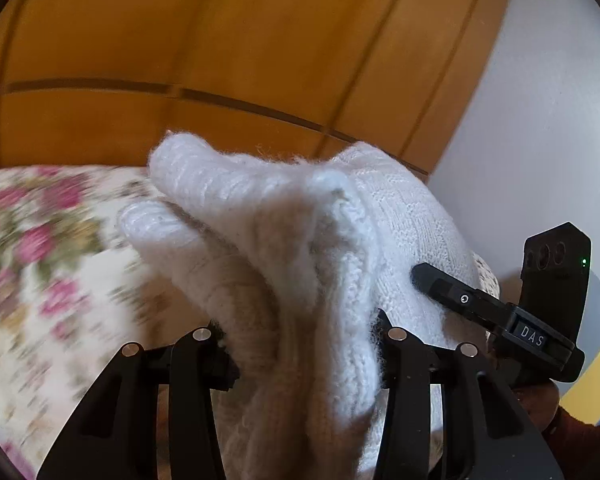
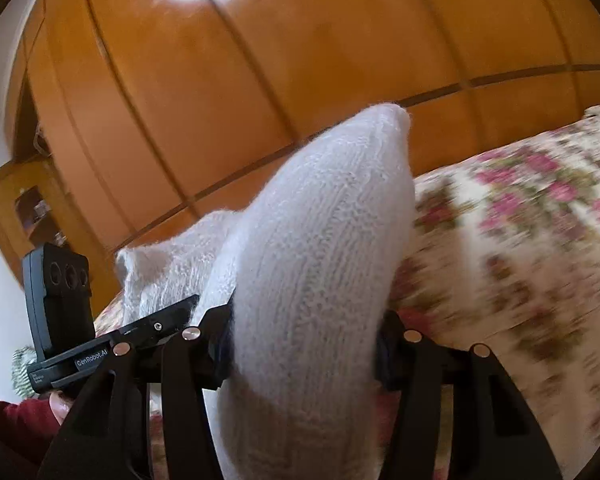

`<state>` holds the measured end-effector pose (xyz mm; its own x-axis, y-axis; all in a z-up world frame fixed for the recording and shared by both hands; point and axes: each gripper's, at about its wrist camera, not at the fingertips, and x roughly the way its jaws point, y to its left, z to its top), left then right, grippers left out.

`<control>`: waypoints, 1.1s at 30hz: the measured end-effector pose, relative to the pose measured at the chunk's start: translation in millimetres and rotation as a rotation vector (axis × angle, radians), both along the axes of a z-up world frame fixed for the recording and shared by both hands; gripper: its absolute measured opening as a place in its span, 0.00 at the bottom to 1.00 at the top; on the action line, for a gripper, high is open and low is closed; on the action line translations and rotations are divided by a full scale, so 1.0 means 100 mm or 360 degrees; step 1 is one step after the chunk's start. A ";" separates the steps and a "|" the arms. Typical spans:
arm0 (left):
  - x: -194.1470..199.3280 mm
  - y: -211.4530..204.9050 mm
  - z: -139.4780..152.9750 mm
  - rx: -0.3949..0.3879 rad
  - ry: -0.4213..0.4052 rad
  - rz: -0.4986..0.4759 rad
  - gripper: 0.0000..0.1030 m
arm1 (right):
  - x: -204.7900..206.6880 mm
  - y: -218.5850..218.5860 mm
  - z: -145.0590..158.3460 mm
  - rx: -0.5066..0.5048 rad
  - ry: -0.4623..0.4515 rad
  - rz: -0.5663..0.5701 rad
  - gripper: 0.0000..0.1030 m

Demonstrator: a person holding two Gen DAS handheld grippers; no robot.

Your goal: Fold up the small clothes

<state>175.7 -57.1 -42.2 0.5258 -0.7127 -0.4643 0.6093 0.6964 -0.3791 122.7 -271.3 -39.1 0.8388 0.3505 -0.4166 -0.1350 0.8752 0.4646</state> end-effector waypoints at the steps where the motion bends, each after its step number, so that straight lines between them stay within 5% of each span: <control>1: 0.03 -0.13 0.00 0.0006 -0.0009 -0.0027 0.42 | 0.00 -0.11 0.00 -0.0008 -0.0003 -0.0034 0.51; 10: 0.47 -1.35 -0.17 0.0012 -0.0015 -0.0201 0.42 | 0.00 -1.06 -0.11 -0.0174 -0.0061 -0.0345 0.51; 15: 0.62 -1.78 -0.49 0.0147 0.0050 -0.0228 0.42 | 0.06 -1.46 -0.39 -0.0308 0.0095 -0.0499 0.55; 18: 0.67 -1.73 -0.69 0.0137 0.0096 -0.0179 0.49 | 0.03 -1.67 -0.70 -0.0200 0.0280 -0.0609 0.66; 20: 0.74 -1.68 -0.74 0.0092 0.0166 -0.0162 0.59 | -0.02 -1.80 -0.77 -0.0030 0.0278 -0.0637 0.75; 26: 0.70 -1.60 -0.79 0.0137 0.0215 -0.0030 0.86 | -0.09 -1.79 -0.75 -0.0005 0.0319 -0.0726 0.94; 33: 0.27 -1.37 -0.75 0.0258 0.0140 0.0056 0.90 | -0.32 -1.65 -0.79 -0.0056 0.0401 -0.0838 0.98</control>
